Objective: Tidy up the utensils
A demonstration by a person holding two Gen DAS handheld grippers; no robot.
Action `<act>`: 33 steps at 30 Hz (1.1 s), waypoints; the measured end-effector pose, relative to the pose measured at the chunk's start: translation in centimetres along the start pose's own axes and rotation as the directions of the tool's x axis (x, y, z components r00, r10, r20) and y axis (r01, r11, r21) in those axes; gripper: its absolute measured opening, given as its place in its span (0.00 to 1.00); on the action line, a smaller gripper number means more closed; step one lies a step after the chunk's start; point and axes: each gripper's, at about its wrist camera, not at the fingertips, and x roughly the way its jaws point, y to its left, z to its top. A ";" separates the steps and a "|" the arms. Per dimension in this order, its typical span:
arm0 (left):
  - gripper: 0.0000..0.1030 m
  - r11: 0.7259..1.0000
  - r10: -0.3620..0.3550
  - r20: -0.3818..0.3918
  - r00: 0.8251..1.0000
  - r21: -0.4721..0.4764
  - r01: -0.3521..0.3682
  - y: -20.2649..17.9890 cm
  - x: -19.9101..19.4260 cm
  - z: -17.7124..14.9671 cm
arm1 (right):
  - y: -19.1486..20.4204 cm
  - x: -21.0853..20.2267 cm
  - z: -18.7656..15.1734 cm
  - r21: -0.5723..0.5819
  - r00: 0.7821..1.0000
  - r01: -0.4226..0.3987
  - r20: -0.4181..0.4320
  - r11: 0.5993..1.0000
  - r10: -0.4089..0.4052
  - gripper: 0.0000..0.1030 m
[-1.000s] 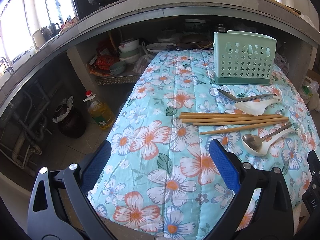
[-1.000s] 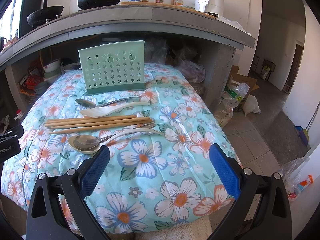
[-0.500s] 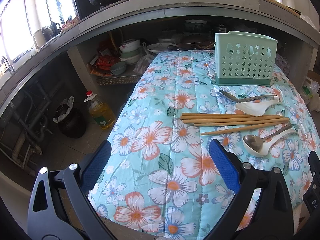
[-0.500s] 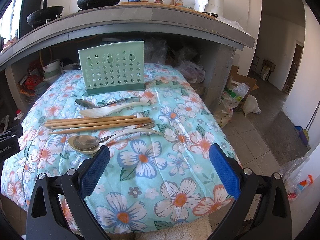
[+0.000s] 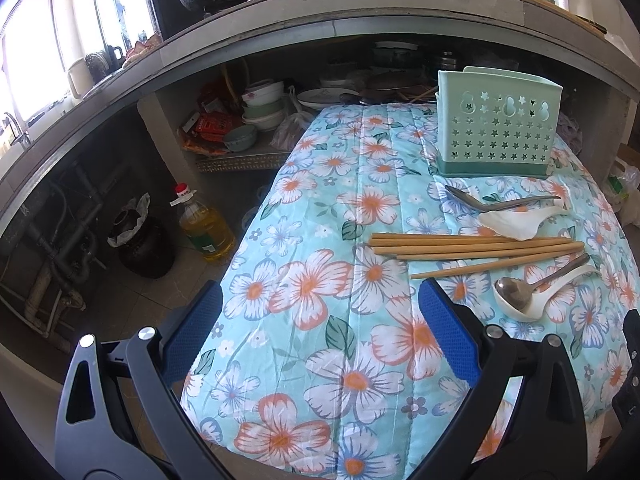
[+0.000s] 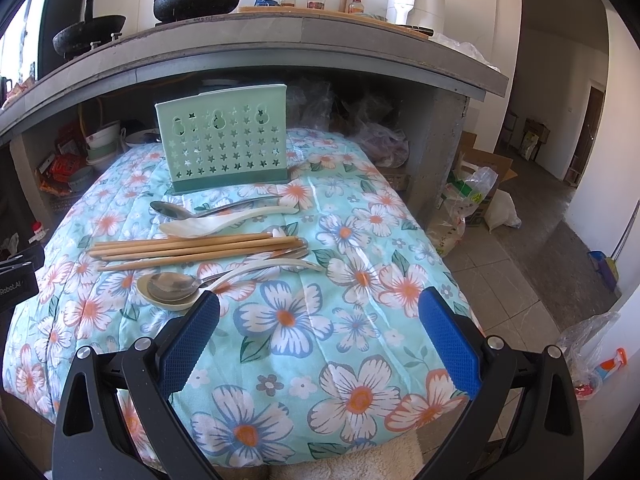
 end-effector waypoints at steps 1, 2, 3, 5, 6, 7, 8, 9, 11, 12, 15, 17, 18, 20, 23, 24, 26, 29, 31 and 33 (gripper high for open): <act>0.92 1.000 -0.001 0.000 1.000 0.003 0.001 0.0 0.1 0.0 | 0.0 0.0 0.0 0.002 1.000 0.000 0.002 1.000 0.000 0.94; 0.92 1.000 -0.005 -0.002 1.000 0.006 0.005 0.0 0.2 0.2 | -0.1 0.0 0.0 0.005 1.000 -0.001 0.004 1.000 0.001 0.94; 0.92 1.000 -0.008 -0.003 1.000 0.007 0.008 -0.1 0.3 0.2 | -0.2 0.0 -0.1 0.007 1.000 0.000 0.005 1.000 0.000 0.94; 0.92 1.000 -0.011 -0.002 1.000 0.010 0.011 -0.3 0.4 0.2 | -0.3 0.0 -0.1 0.012 1.000 -0.002 0.006 1.000 0.002 0.94; 0.92 1.000 -0.017 -0.004 1.000 0.012 0.017 -0.3 0.5 0.2 | -0.4 0.0 -0.1 0.015 1.000 -0.003 0.005 1.000 0.003 0.94; 0.92 1.000 -0.026 -0.007 1.000 0.014 0.026 -0.4 0.6 0.3 | -0.4 0.1 -0.1 0.018 1.000 -0.004 0.005 1.000 0.004 0.94; 0.92 0.999 -0.035 -0.006 0.999 0.016 0.035 -0.5 0.6 0.4 | -0.5 0.1 -0.1 0.020 1.000 -0.006 0.005 1.000 0.006 0.94; 0.92 0.999 -0.041 -0.002 0.999 0.020 0.042 -0.7 0.6 0.5 | -0.5 0.1 -0.2 0.022 1.000 -0.007 0.006 1.000 0.007 0.94; 0.92 0.998 -0.055 0.000 0.998 0.023 0.055 -0.8 0.7 0.7 | -0.5 0.2 -0.2 0.024 1.000 -0.012 0.005 1.000 0.012 0.94; 0.92 0.998 -0.065 0.004 0.998 0.021 0.065 -0.8 0.8 0.8 | -0.6 0.3 -0.2 0.028 1.000 -0.016 0.005 0.999 0.016 0.94; 0.92 0.995 -0.101 0.019 0.995 0.005 0.100 -0.9 1.0 1.2 | -0.7 0.6 -0.4 0.034 1.000 -0.014 -0.004 0.999 0.015 0.94; 0.92 0.992 -0.127 0.030 0.991 -0.009 0.128 -0.9 1.2 1.4 | -0.9 0.7 -0.5 0.032 1.000 -0.012 -0.004 0.999 0.012 0.94; 0.92 0.990 -0.143 0.031 0.989 -0.016 0.143 -0.9 1.4 1.5 | -0.9 0.8 -0.5 0.032 1.000 -0.012 -0.003 0.999 0.012 0.94; 0.92 0.985 -0.171 0.036 0.985 -0.027 0.172 -1.0 1.7 1.6 | -1.2 0.9 -0.6 0.039 1.000 -0.017 0.000 0.999 0.017 0.94; 0.92 0.976 -0.215 0.052 0.975 -0.031 0.217 -1.2 1.9 1.8 | -1.6 1.2 -0.7 0.049 1.000 -0.014 0.005 0.999 0.013 0.94; 0.92 0.971 -0.233 0.056 0.971 -0.035 0.235 -1.2 2.0 1.9 | -1.7 1.3 -0.7 0.051 1.000 -0.012 0.007 0.999 0.011 0.94; 0.92 0.959 -0.279 0.060 0.958 -0.039 0.282 -1.3 2.1 1.9 | -1.8 1.6 -0.8 0.053 1.000 -0.002 0.007 0.999 0.002 0.94; 0.92 0.929 -0.365 0.055 0.929 -0.046 0.368 -1.7 2.2 2.0 | -1.7 2.1 -1.1 0.028 1.000 -0.004 -0.006 1.000 0.005 0.94; 0.92 0.910 -0.409 0.044 0.912 -0.052 0.411 -2.1 2.5 2.1 | -1.6 2.4 -1.4 0.020 1.000 -0.013 -0.007 1.000 0.014 0.94; 0.92 0.892 -0.448 0.029 0.894 -0.059 0.449 -2.5 2.7 2.0 | -1.6 2.5 -1.6 0.019 0.999 -0.036 0.000 0.999 0.036 0.94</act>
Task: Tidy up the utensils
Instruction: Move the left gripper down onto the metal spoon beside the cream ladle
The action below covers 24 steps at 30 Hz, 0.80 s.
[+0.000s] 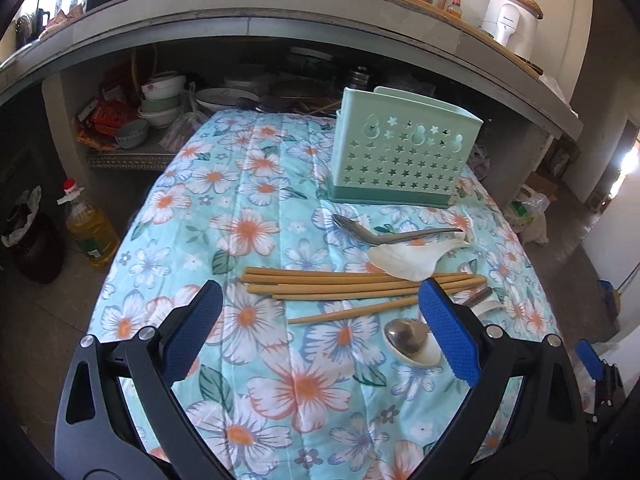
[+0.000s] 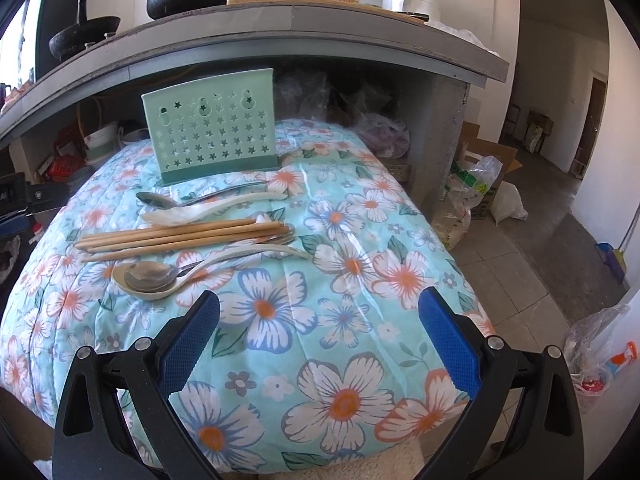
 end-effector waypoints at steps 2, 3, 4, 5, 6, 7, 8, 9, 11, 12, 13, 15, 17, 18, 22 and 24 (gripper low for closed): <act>0.92 0.999 -0.043 -0.016 0.999 -0.006 0.043 -0.3 0.5 -0.1 | 0.0 0.1 -0.2 -0.002 1.000 -0.013 0.008 1.000 0.013 0.94; 0.92 0.998 -0.062 -0.022 0.998 -0.007 0.061 -0.4 0.8 -0.2 | -0.1 0.2 -0.2 -0.004 1.000 -0.025 0.013 1.000 0.025 0.94; 0.92 0.997 -0.077 -0.026 0.997 -0.008 0.077 -0.4 1.0 -0.3 | -0.2 0.3 -0.3 -0.005 0.999 -0.040 0.019 0.999 0.040 0.94; 0.92 0.996 -0.087 -0.029 0.996 -0.008 0.087 -0.5 1.2 -0.4 | -0.4 0.3 -0.3 -0.004 0.998 -0.050 0.025 0.999 0.050 0.94; 0.92 0.996 -0.093 -0.032 0.995 -0.005 0.093 -0.6 1.4 -0.5 | -0.6 0.4 -0.4 -0.003 0.998 -0.063 0.031 0.998 0.063 0.94; 0.92 0.995 -0.098 -0.038 0.994 0.002 0.098 -0.7 1.6 -0.6 | -0.8 0.5 -0.4 -0.002 0.996 -0.076 0.036 0.997 0.076 0.94; 0.92 0.995 -0.101 -0.047 0.994 0.010 0.102 -0.8 1.8 -0.7 | -0.9 0.7 -0.5 0.000 0.995 -0.090 0.039 0.996 0.090 0.94; 0.92 0.994 -0.103 -0.056 0.993 0.021 0.104 -1.0 2.0 -0.8 | -1.1 0.9 -0.6 -0.001 0.994 -0.101 0.039 0.995 0.101 0.94; 0.92 0.992 -0.118 -0.077 0.990 0.039 0.122 -1.1 2.5 -1.0 | -1.1 1.3 -0.6 -0.005 0.993 -0.118 0.029 0.993 0.118 0.94; 0.92 0.990 -0.127 -0.092 0.988 0.047 0.132 -1.3 2.8 -1.2 | -1.1 1.4 -0.6 -0.007 0.992 -0.128 0.024 0.992 0.128 0.94; 0.92 0.989 -0.131 -0.104 0.986 0.057 0.138 -1.4 3.0 -1.3 | -1.0 1.6 -0.6 -0.009 0.990 -0.142 0.019 0.990 0.142 0.94; 0.91 0.985 -0.140 -0.132 0.981 0.081 0.151 -1.7 3.4 -1.5 | -0.7 1.8 -0.6 -0.013 0.987 -0.163 0.007 0.987 0.163 0.94; 0.81 0.980 -0.150 -0.151 0.977 0.110 0.167 -2.0 3.6 -1.6 | -0.5 2.0 -0.6 -0.014 0.983 -0.181 -0.003 0.983 0.181 0.94; 0.76 0.977 -0.152 -0.163 0.975 0.127 0.174 -2.3 3.8 -1.7 | -0.4 2.1 -0.7 -0.013 0.982 -0.190 -0.008 0.982 0.189 0.94; 0.59 0.958 -0.166 -0.239 0.957 0.191 0.214 -3.4 5.1 -1.8 | -0.1 2.5 -0.8 -0.008 0.977 -0.213 -0.030 0.977 0.213 0.94; 0.55 0.944 -0.165 -0.280 0.946 0.234 0.233 -4.2 5.8 -2.1 | -0.2 2.6 -0.9 -0.005 0.975 -0.219 -0.037 0.976 0.218 0.94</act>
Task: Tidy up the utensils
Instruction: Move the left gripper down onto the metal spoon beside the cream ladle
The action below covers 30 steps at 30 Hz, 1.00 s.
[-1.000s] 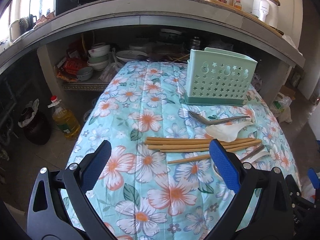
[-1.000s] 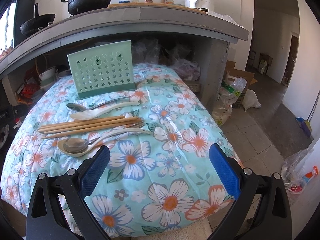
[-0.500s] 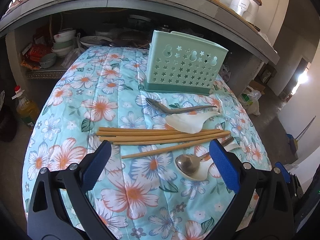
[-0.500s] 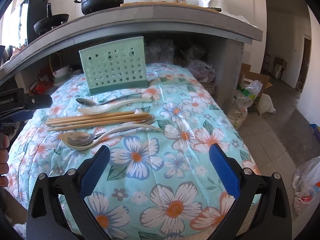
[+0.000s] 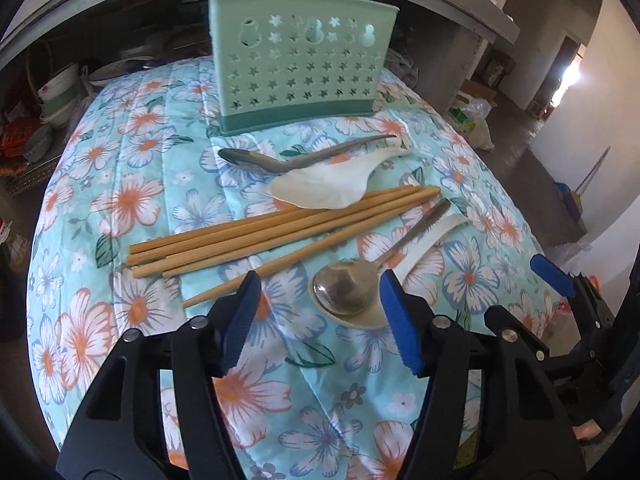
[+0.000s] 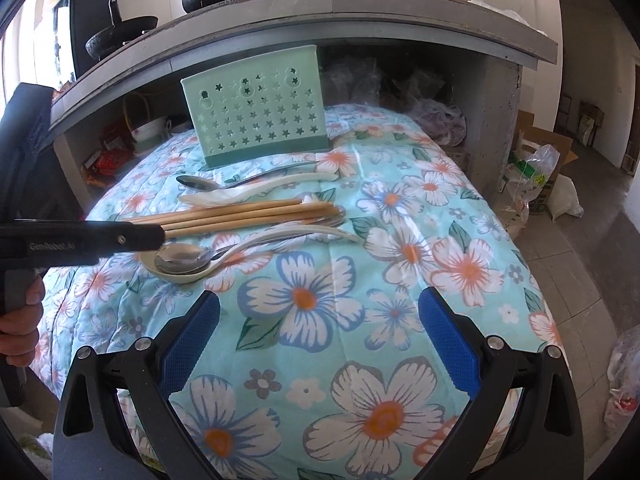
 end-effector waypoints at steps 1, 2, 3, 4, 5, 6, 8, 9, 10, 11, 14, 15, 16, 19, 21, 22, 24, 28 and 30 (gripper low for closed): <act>0.53 1.000 0.001 -0.020 1.000 0.025 -0.001 -0.3 0.4 0.0 | 0.0 0.0 0.0 0.002 1.000 -0.003 0.000 1.000 0.003 0.94; 0.50 0.999 0.004 -0.038 0.999 0.047 -0.002 -0.6 0.8 0.0 | -0.1 0.0 -0.1 0.005 1.000 -0.003 -0.001 1.000 0.003 0.94; 0.49 0.998 0.009 -0.055 0.998 0.067 -0.005 -0.9 1.2 0.0 | -0.2 -0.1 -0.1 0.008 1.000 -0.005 -0.002 1.000 0.005 0.94; 0.46 0.996 0.015 -0.070 0.997 0.084 -0.009 -1.1 1.5 -0.1 | -0.2 -0.1 -0.1 0.013 1.000 -0.007 -0.002 1.000 0.007 0.94; 0.43 0.995 0.019 -0.081 0.997 0.100 -0.011 -1.4 1.7 -0.2 | -0.4 -0.1 -0.1 0.017 1.000 -0.008 -0.004 1.000 0.008 0.94; 0.41 0.993 0.023 -0.090 0.996 0.118 -0.012 -1.7 1.9 -0.3 | -0.4 -0.1 -0.1 0.020 1.000 -0.008 -0.005 1.000 0.009 0.94; 0.35 0.986 0.055 -0.102 0.993 0.160 -0.038 -2.4 2.3 -0.5 | -0.6 -0.1 -0.2 0.027 1.000 -0.011 -0.006 1.000 0.011 0.94; 0.34 0.981 0.083 -0.101 0.991 0.182 -0.064 -2.7 2.4 -0.6 | -0.6 -0.2 -0.2 0.030 1.000 -0.012 -0.006 0.999 0.012 0.94; 0.32 0.974 0.115 -0.095 0.989 0.208 -0.093 -3.0 2.5 -0.7 | -0.6 -0.2 -0.2 0.032 1.000 -0.013 -0.006 0.999 0.013 0.94; 0.27 0.966 0.140 -0.088 0.986 0.229 -0.117 -3.3 2.5 -0.7 | -0.7 -0.2 -0.2 0.033 1.000 -0.013 -0.007 0.999 0.014 0.94; 0.16 0.949 0.198 -0.067 0.978 0.263 -0.174 -3.8 2.3 -0.8 | -0.8 -0.4 -0.2 0.037 1.000 -0.018 -0.005 0.999 0.018 0.94; 0.15 0.950 0.196 -0.063 0.979 0.259 -0.173 -3.8 2.2 -0.6 | -0.8 -0.4 -0.2 0.038 1.000 -0.019 -0.004 0.999 0.019 0.94; 0.12 0.954 0.189 -0.059 0.980 0.248 -0.169 -3.7 1.9 -0.6 | -0.8 -0.5 -0.2 0.039 1.000 -0.020 -0.004 0.999 0.020 0.94; 0.08 0.965 0.159 -0.064 0.985 0.220 -0.141 -3.4 1.0 -0.4 | -0.8 -0.6 -0.2 0.042 1.000 -0.024 -0.004 0.999 0.024 0.94; 0.07 0.976 0.128 -0.080 0.989 0.186 -0.112 -3.0 0.5 -0.4 | -0.8 -0.7 -0.2 0.042 1.000 -0.026 -0.002 0.999 0.027 0.94; 0.06 0.982 0.105 -0.091 0.990 0.164 -0.089 -2.9 0.2 -0.4 | -0.7 -0.8 -0.2 0.041 1.000 -0.027 -0.001 0.999 0.027 0.94; 0.05 0.994 0.033 -0.116 0.993 0.104 -0.021 -2.3 -0.5 -0.4 | -0.6 -1.0 -0.1 0.035 1.000 -0.029 0.002 0.999 0.029 0.94; 0.05 0.996 -0.081 -0.165 0.983 -0.051 0.073 -0.8 0.0 -1.0 | -0.2 -1.2 -0.3 0.029 0.999 -0.036 0.001 0.999 0.036 0.94; 0.06 0.995 -0.062 -0.165 0.984 -0.087 0.048 -0.2 0.3 -1.4 | 0.0 -1.2 -0.3 0.023 0.999 -0.041 -0.005 0.999 0.042 0.94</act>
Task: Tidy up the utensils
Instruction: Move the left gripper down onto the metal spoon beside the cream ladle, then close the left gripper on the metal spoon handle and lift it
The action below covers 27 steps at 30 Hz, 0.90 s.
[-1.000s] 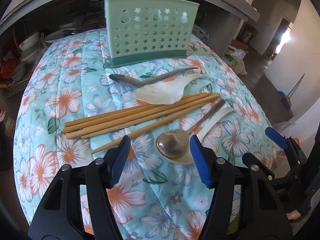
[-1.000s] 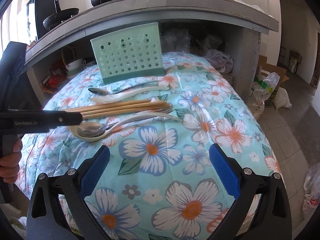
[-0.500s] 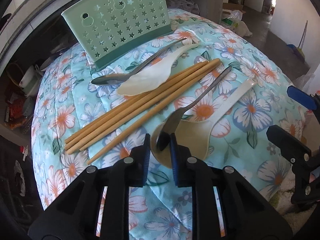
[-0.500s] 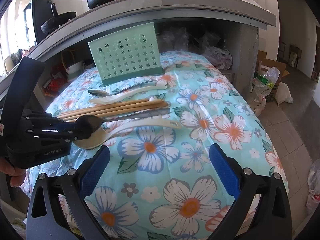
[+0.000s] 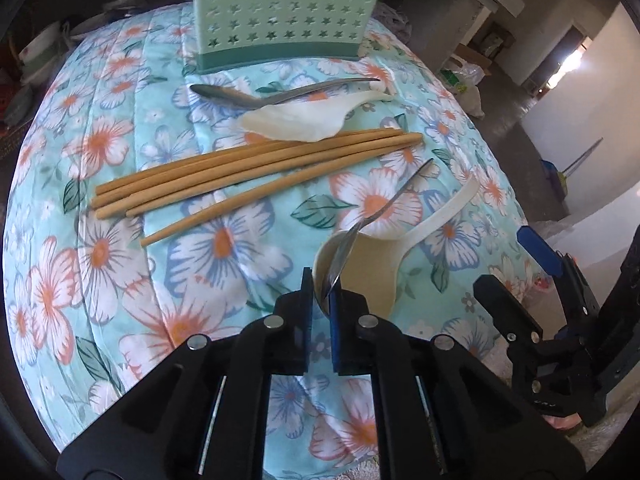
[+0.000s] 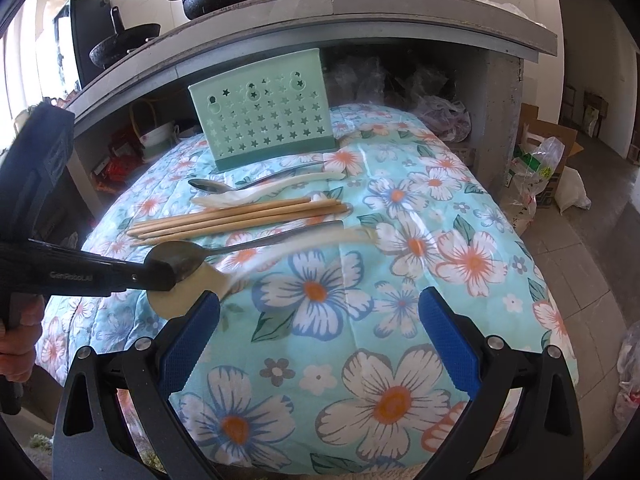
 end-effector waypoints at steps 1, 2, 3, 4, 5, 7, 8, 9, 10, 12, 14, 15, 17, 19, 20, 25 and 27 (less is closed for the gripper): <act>0.07 1.000 0.015 0.011 1.000 -0.008 -0.015 0.2 0.0 -0.2 | 0.2 -0.1 0.0 -0.006 1.000 -0.001 0.000 1.000 0.001 0.94; 0.07 0.999 0.039 0.027 0.999 -0.005 -0.039 0.2 -0.1 -0.2 | 0.3 -0.1 0.0 -0.012 1.000 -0.001 0.002 1.000 0.001 0.94; 0.08 0.997 0.074 0.046 0.996 0.008 -0.074 0.0 -0.2 -0.3 | 0.5 -0.3 0.0 -0.018 1.000 -0.001 0.005 1.000 0.001 0.94; 0.08 0.993 0.114 0.067 0.991 0.027 -0.116 -0.2 -0.3 -0.4 | 0.6 -0.3 0.0 -0.023 1.000 0.000 0.007 1.000 0.001 0.94; 0.10 0.988 0.143 0.081 0.986 0.044 -0.146 -0.3 -0.3 -0.4 | 0.8 -0.4 0.0 -0.025 1.000 0.000 0.007 1.000 0.000 0.94; 0.11 0.982 0.171 0.103 0.980 0.065 -0.178 -0.5 -0.3 -0.7 | 0.9 -0.4 -0.1 -0.025 1.000 0.000 0.004 1.000 0.000 0.94; 0.11 0.979 0.180 0.112 0.977 0.073 -0.189 -0.5 -0.3 -0.7 | 1.0 -0.4 -0.1 -0.025 1.000 -0.001 0.002 1.000 0.001 0.94; 0.11 0.976 0.191 0.122 0.974 0.080 -0.201 -0.5 -0.2 -0.7 | 1.0 -0.4 -0.2 -0.025 1.000 -0.001 0.001 1.000 0.001 0.94; 0.11 0.970 0.212 0.144 0.966 0.088 -0.226 -0.7 -0.3 -0.9 | 1.1 -0.4 -0.2 -0.028 1.000 0.001 -0.001 1.000 -0.001 0.94; 0.10 0.956 0.251 0.189 0.949 0.106 -0.274 -1.1 -0.5 -0.9 | 1.1 -0.4 -0.2 -0.032 1.000 0.003 -0.002 0.999 -0.003 0.94; 0.10 0.951 0.258 0.221 0.941 0.116 -0.288 -1.2 -0.8 -1.0 | 1.2 -0.5 -0.2 -0.034 1.000 0.004 -0.002 0.999 -0.004 0.94; 0.10 0.952 0.253 0.227 0.941 0.117 -0.284 -1.2 -0.9 -0.9 | 1.3 -0.5 -0.2 -0.034 1.000 0.004 -0.003 0.999 -0.004 0.94; 0.05 0.955 0.243 0.229 0.943 0.117 -0.274 -1.2 -1.0 -0.9 | 1.4 -0.4 -0.2 -0.036 1.000 0.003 -0.005 0.999 -0.003 0.94; 0.02 0.957 0.239 0.239 0.941 0.104 -0.269 -1.1 -1.2 -0.9 | 1.6 -0.4 -0.3 -0.042 1.000 0.002 -0.005 0.999 -0.002 0.94; 0.00 0.960 0.233 0.248 0.940 0.097 -0.264 -1.0 -1.4 -0.9 | 1.7 -0.4 -0.3 -0.045 1.000 0.002 -0.005 0.999 -0.002 0.94; 0.00 0.974 0.189 0.294 0.937 0.065 -0.217 -0.7 -2.7 -0.9 | 2.1 -0.4 -0.3 -0.061 1.000 0.002 -0.001 0.998 -0.002 0.94; 0.00 0.980 0.165 0.308 0.937 0.052 -0.190 -0.6 -3.2 -0.8 | 2.3 -0.5 -0.2 -0.070 1.000 -0.002 0.002 0.998 0.002 0.94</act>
